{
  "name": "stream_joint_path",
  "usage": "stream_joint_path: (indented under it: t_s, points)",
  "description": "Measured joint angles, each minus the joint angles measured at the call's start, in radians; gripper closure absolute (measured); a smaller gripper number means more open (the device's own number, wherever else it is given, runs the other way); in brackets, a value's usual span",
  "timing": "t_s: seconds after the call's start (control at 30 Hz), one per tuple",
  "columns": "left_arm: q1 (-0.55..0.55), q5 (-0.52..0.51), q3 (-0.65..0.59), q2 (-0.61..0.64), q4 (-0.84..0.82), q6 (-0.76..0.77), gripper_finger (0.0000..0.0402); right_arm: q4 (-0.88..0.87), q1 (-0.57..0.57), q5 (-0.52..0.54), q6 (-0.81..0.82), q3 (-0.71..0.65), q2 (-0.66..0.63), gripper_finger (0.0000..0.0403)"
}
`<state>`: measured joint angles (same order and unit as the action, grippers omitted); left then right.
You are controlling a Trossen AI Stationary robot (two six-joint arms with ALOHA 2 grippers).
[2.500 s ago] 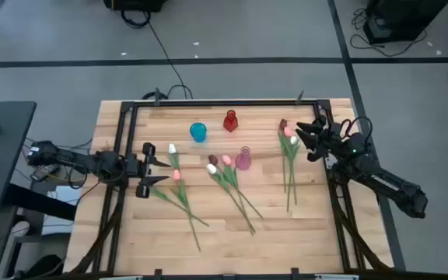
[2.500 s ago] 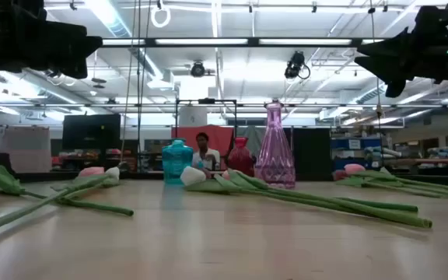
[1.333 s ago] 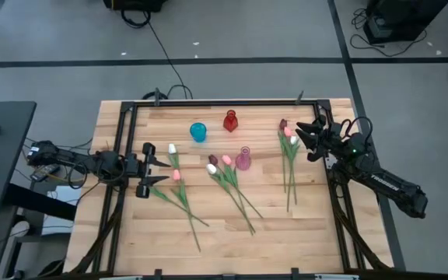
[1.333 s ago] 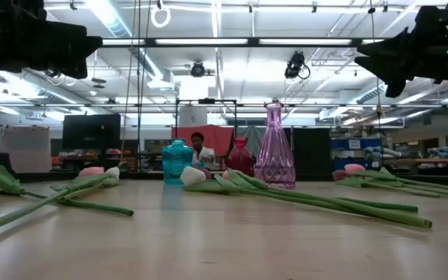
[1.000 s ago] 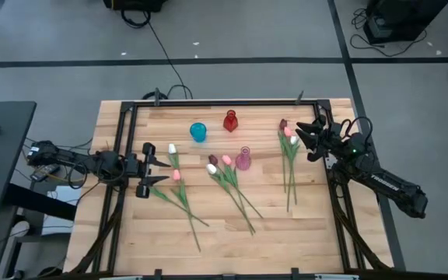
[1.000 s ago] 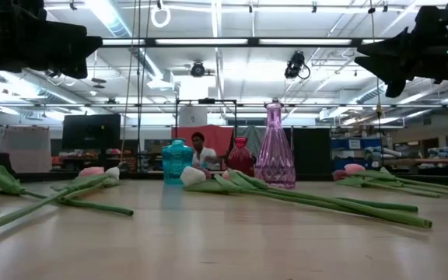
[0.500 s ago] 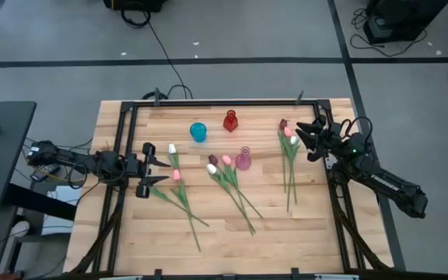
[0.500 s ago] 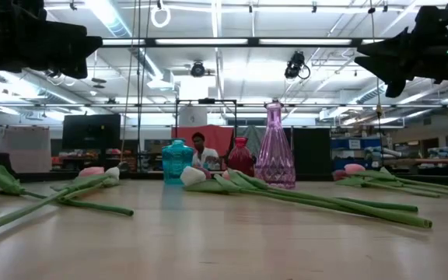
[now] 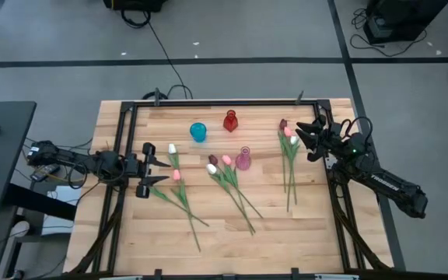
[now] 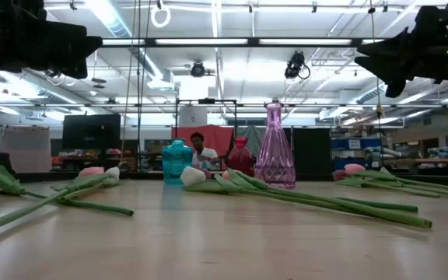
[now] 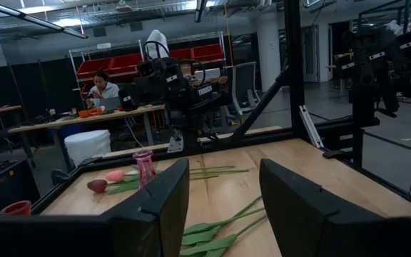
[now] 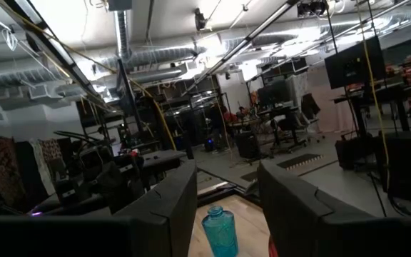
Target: Sort flowers into vase by color
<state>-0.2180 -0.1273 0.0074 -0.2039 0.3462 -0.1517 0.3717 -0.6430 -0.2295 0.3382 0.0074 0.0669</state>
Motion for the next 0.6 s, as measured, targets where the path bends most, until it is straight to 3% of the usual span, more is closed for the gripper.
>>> stream_joint_path:
  t_s: [0.5, 0.6]
  points:
    - [0.0, 0.0, 0.0, 0.0, 0.0, 0.0, 0.0225, 0.0, 0.0, 0.0, 0.0, 0.0, 0.0, 0.0244]
    - [0.0, 0.0, 0.0, -0.003, 0.078, -0.004, 0.0225, 0.0, 0.0, 0.0, 0.0, 0.0, 0.0, 0.0244]
